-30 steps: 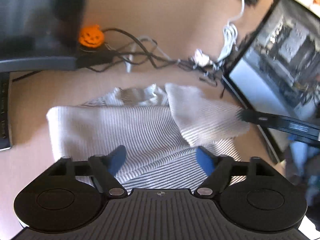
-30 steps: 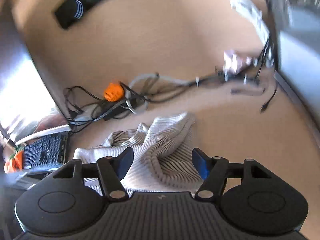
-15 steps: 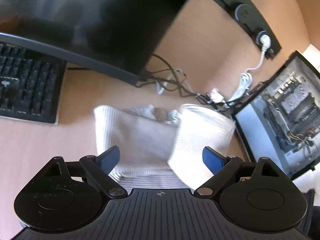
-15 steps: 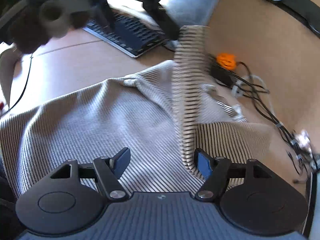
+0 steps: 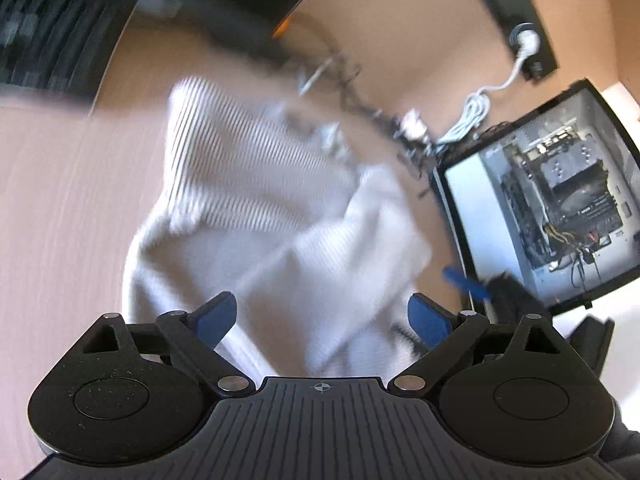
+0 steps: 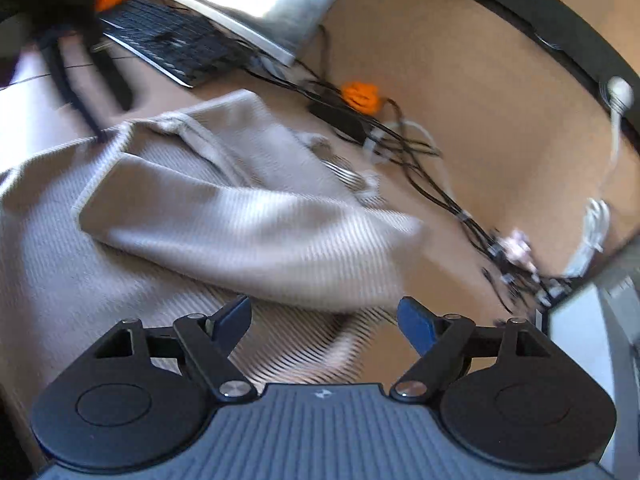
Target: Fold clothes
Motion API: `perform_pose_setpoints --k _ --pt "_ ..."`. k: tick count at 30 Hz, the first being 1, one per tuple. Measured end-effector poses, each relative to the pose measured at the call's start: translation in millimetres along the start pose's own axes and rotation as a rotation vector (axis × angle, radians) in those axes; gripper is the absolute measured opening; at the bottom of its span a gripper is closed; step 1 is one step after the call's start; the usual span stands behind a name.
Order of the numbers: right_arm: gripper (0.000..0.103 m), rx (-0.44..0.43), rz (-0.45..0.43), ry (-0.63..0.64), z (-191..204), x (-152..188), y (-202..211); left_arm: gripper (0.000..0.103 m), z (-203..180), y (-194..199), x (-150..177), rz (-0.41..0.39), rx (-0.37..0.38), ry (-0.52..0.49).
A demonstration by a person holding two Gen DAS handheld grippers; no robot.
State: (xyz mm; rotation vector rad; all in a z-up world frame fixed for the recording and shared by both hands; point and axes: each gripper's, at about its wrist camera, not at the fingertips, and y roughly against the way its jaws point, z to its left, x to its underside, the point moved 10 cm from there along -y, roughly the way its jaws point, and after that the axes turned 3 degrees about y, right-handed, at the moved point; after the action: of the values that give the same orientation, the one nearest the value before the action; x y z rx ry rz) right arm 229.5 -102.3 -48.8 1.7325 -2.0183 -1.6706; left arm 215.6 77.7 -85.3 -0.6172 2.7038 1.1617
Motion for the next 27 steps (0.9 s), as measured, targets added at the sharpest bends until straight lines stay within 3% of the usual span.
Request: perform_pose_setpoints --k 4,6,9,12,14,17,20,23,27 --pt "0.081 0.056 0.02 -0.044 -18.3 8.5 -3.1 0.096 17.1 -22.0 20.1 0.054 -0.01 0.122" --pt "0.081 0.087 0.022 -0.057 -25.4 10.8 -3.8 0.094 14.7 -29.2 17.1 0.012 -0.049 0.116" --pt "0.081 0.107 0.053 -0.075 -33.4 16.9 -13.5 0.082 5.9 -37.5 10.2 -0.054 -0.136 0.053" --pt "0.081 0.1 0.062 -0.128 -35.2 20.7 -25.4 0.063 -2.8 -42.9 10.3 -0.095 -0.223 -0.058" --pt "0.081 0.134 0.055 -0.168 -39.9 17.4 -36.1 0.036 -2.4 -44.5 9.2 -0.108 -0.277 -0.112" --pt "0.081 0.206 0.033 -0.207 -54.7 8.3 -48.7 0.021 -2.9 -47.1 7.5 -0.113 -0.325 -0.174" --pt "0.081 0.271 -0.019 -0.246 -78.1 -3.0 -43.9 0.015 -14.2 -45.3 0.7 -0.11 -0.335 -0.257" --pt "0.081 0.325 -0.091 -0.29 -99.5 -15.2 -25.6 0.014 -40.2 -22.3 -39.2 -0.23 -0.336 -0.369" --pt "0.085 0.247 -0.079 -0.235 -80.9 -18.0 -27.7 0.014 -59.2 8.6 -91.7 -0.368 -0.352 -0.493"
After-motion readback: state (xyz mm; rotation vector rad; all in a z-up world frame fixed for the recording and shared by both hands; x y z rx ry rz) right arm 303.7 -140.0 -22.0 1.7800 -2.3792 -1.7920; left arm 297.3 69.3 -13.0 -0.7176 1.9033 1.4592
